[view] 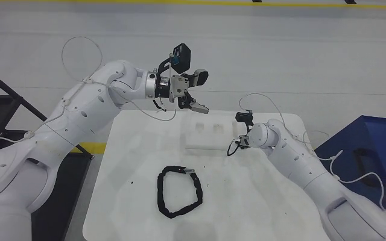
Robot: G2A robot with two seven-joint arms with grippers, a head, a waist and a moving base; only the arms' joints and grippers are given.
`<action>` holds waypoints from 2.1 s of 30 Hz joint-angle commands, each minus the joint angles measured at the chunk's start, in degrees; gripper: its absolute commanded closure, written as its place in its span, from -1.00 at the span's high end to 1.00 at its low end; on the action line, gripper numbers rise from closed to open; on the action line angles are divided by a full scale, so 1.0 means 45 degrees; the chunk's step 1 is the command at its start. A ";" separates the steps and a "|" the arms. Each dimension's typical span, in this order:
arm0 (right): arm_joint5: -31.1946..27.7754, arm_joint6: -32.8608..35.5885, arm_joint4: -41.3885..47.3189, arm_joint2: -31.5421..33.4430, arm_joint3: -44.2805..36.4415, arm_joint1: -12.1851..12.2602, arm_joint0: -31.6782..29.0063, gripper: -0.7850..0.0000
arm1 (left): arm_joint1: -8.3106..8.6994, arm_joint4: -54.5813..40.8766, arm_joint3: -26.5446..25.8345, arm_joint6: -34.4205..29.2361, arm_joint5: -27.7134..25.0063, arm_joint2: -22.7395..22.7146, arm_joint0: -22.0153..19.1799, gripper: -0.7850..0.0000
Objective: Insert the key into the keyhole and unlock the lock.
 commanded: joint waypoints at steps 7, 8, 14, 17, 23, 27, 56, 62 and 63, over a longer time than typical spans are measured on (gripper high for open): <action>-0.0064 0.0246 -0.0242 0.0320 -0.0058 -0.0013 0.0102 -1.00 | 0.0000 -0.0001 0.0000 -0.0002 0.0000 0.0000 0.0000 1.00; -0.0082 0.0308 -0.0309 0.0385 -0.0143 0.0012 0.0111 -1.00 | 0.0000 -0.0001 0.0000 -0.0002 0.0000 0.0000 0.0000 1.00; -0.0054 0.0916 -0.0721 0.0987 -0.1043 0.0296 0.0062 -1.00 | 0.0000 -0.0001 0.0000 -0.0002 0.0000 0.0000 0.0000 1.00; -0.0246 0.1216 -0.0701 0.1539 -0.1690 0.0531 -0.0122 -1.00 | 0.0000 -0.0001 0.0000 -0.0002 0.0000 0.0000 0.0000 1.00; -0.1389 0.1933 0.0204 0.3497 -0.3558 0.1222 -0.0955 -1.00 | 0.0000 -0.0001 0.0000 -0.0002 0.0000 0.0000 0.0000 1.00; -0.1552 0.2666 0.0265 0.5052 -0.5682 0.1788 -0.1934 -1.00 | 0.0000 -0.0001 0.0000 -0.0002 0.0000 0.0000 0.0000 1.00; -0.3920 0.2882 0.2175 1.1313 -1.2346 0.3208 -0.7154 -1.00 | 0.0000 -0.0001 0.0000 -0.0002 0.0000 0.0000 0.0000 1.00; -0.3920 0.2882 0.2175 1.1313 -1.2346 0.3208 -0.7154 -1.00 | 0.0000 -0.0001 0.0000 -0.0002 0.0000 0.0000 0.0000 1.00; -0.3920 0.2882 0.2175 1.1313 -1.2346 0.3208 -0.7154 -1.00 | 0.0000 -0.0001 0.0000 -0.0002 0.0000 0.0000 0.0000 1.00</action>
